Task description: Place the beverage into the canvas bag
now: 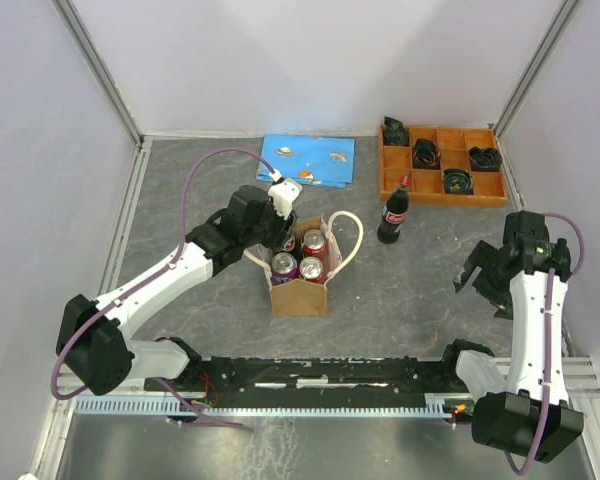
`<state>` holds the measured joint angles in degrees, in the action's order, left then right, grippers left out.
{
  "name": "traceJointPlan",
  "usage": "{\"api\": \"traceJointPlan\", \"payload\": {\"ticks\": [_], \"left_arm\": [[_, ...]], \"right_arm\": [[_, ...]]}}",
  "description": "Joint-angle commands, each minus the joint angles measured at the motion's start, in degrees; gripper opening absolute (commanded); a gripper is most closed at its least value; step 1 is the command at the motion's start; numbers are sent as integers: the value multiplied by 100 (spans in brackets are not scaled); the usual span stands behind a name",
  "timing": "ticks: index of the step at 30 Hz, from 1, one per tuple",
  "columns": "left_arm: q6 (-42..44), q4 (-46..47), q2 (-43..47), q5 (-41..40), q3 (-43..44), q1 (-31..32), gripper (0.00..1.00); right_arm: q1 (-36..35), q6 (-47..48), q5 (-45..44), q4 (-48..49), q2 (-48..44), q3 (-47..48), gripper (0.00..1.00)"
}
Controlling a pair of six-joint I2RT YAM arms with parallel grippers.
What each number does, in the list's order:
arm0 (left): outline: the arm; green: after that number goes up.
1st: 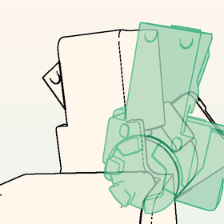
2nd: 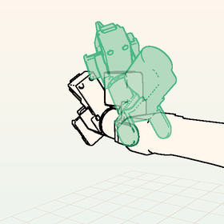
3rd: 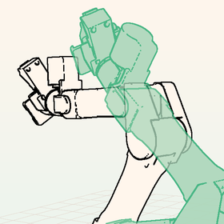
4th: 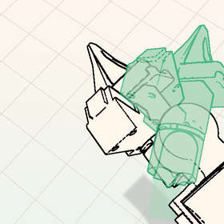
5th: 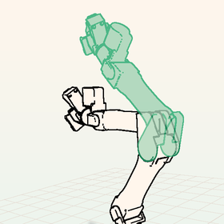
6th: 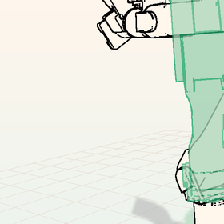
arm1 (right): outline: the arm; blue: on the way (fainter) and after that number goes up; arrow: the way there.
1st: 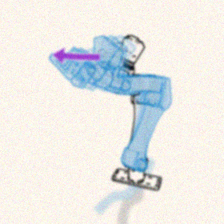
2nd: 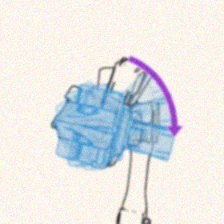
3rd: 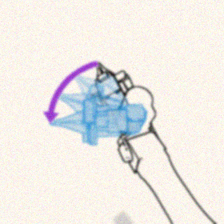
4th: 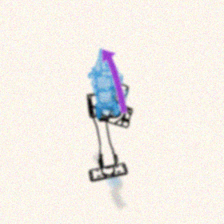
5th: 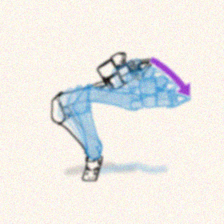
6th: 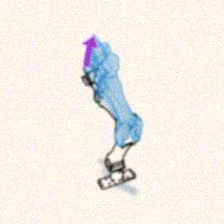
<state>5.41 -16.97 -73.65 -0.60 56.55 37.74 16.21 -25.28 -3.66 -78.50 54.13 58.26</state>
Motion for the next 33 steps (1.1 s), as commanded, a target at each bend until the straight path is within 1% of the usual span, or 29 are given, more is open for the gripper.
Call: {"api": "traceJointPlan", "payload": {"ticks": [1,3,5,8,13,16,18,21,23,29,33], "left_arm": [[175,64,87,-55,110,50,64],[137,41,161,-55,206,49,76],[91,24,242,-31,319,49,82],[-20,3,360,41,510,46,86],[-252,97,509,112,818,51,87],[-187,820,677,169,869,41,90],[-126,1396,587,577,971,44,90],[-334,1871,-96,1307,1348,41,90],[-547,2435,-520,1617,1393,73,89],[-894,4325,-1634,1704,1587,432,90],[-1168,5124,-2083,1758,1613,604,91]], "right_arm": [[14,-15,-100,-28,-7,185,99],[22,-10,-100,-29,-8,171,99],[16,-17,-91,-21,-23,156,99],[17,-13,-84,-8,-31,141,99],[14,-17,-82,-5,-46,139,99],[22,-5,-82,-4,-36,157,99],[17,-19,-82,7,-42,211,99],[17,-38,-73,40,-26,375,99],[18,-55,-65,49,11,503,99],[16,-100,-34,-9,-57,734,99],[19,-102,-30,-78,-133,680,99]]}}
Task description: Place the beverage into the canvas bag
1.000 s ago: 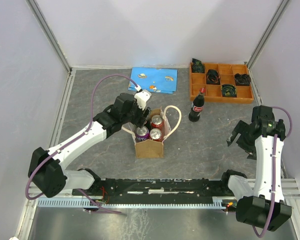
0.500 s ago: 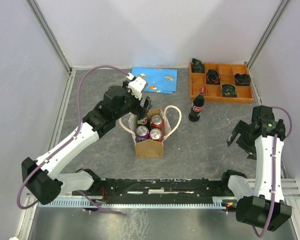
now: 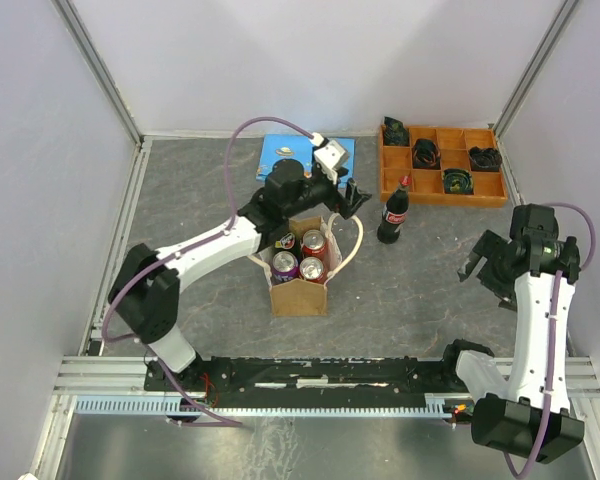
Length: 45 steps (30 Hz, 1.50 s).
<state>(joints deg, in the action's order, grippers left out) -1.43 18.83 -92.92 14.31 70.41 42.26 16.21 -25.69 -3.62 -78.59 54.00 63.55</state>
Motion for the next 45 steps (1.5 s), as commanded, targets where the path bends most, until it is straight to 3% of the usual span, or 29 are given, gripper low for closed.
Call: {"api": "traceJointPlan", "payload": {"ticks": [1,11,22,39,45], "left_arm": [[-497,1663,-217,292,215,204,91],[-489,2528,-903,388,115,562,91],[-283,2661,-1430,353,300,605,90],[-25,2654,-2579,99,1297,735,90],[88,2763,-2928,-69,1618,777,79]], "right_arm": [[21,-66,-38,-96,-138,143,99],[22,-33,-84,-215,-120,258,99],[15,-72,-95,-297,-235,172,99],[19,-83,-60,-467,-351,211,99],[18,-38,-126,-577,-398,250,99]]}}
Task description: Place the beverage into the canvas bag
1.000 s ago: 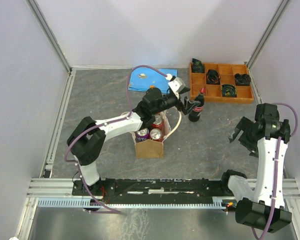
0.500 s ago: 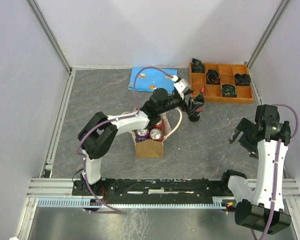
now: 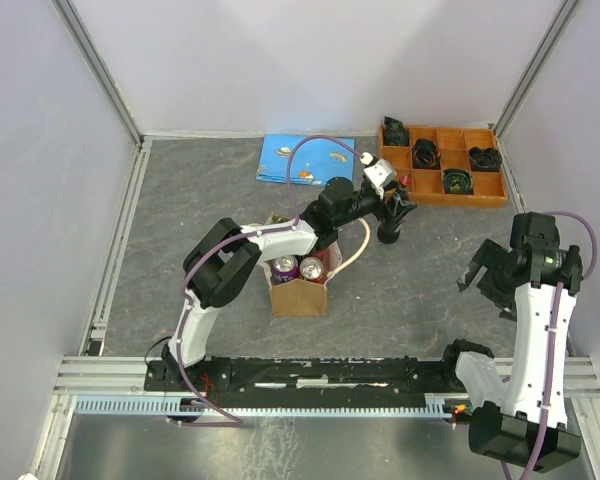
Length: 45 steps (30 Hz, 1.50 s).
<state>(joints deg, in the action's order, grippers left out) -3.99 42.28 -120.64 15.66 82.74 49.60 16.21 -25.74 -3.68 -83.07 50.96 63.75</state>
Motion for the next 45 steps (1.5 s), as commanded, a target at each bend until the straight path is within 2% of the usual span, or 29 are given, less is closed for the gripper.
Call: {"api": "traceJointPlan", "payload": {"ticks": [1,15,18,21,22,32,45], "left_arm": [[346,425,-220,-244,427,46,76],[390,773,-324,-562,500,67,57],[397,804,-325,-541,461,64,41],[390,842,-292,-540,420,67,10],[385,843,-267,-520,418,71,4],[336,871,183,-368,663,-1,3],[182,328,764,-69,1025,-107,3]], "right_arm": [[14,-17,-136,-140,-101,243,99],[15,32,-128,-205,-180,112,99],[14,33,-124,-242,-213,117,99],[15,31,-135,-270,-250,122,99],[18,31,-133,-279,-257,116,99],[19,-1,-63,-232,-294,44,99],[19,1,16,-115,-325,-103,99]]}}
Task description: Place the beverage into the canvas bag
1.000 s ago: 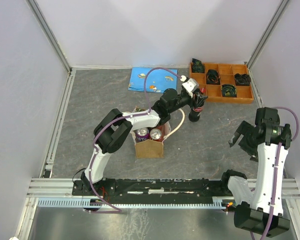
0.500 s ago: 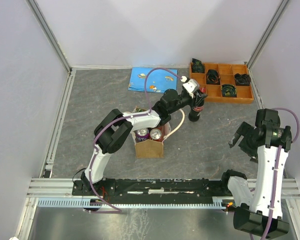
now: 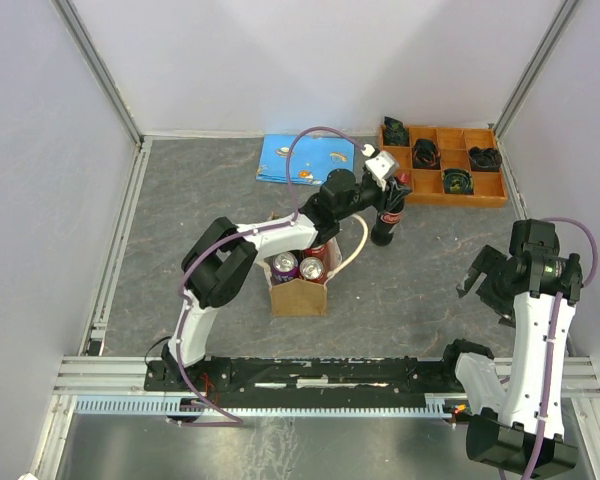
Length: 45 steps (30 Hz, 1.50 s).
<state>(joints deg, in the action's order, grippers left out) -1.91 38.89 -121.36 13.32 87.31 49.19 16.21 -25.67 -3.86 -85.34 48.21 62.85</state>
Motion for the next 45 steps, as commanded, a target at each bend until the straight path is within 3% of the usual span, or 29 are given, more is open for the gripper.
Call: {"api": "traceJointPlan", "payload": {"ticks": [1,20,33,45], "left_arm": [[-47,615,860,170,598,-84,3],[-317,53,1892,263,767,-441,3],[-161,-1316,4200,485,-340,-1008,3],[-292,-2973,6011,322,-1455,-1034,3]], "right_arm": [[17,0,42,126,-48,-22,99],[20,65,130,423,122,-137,99],[17,83,328,850,331,-261,99],[16,56,386,988,368,-380,99]]}}
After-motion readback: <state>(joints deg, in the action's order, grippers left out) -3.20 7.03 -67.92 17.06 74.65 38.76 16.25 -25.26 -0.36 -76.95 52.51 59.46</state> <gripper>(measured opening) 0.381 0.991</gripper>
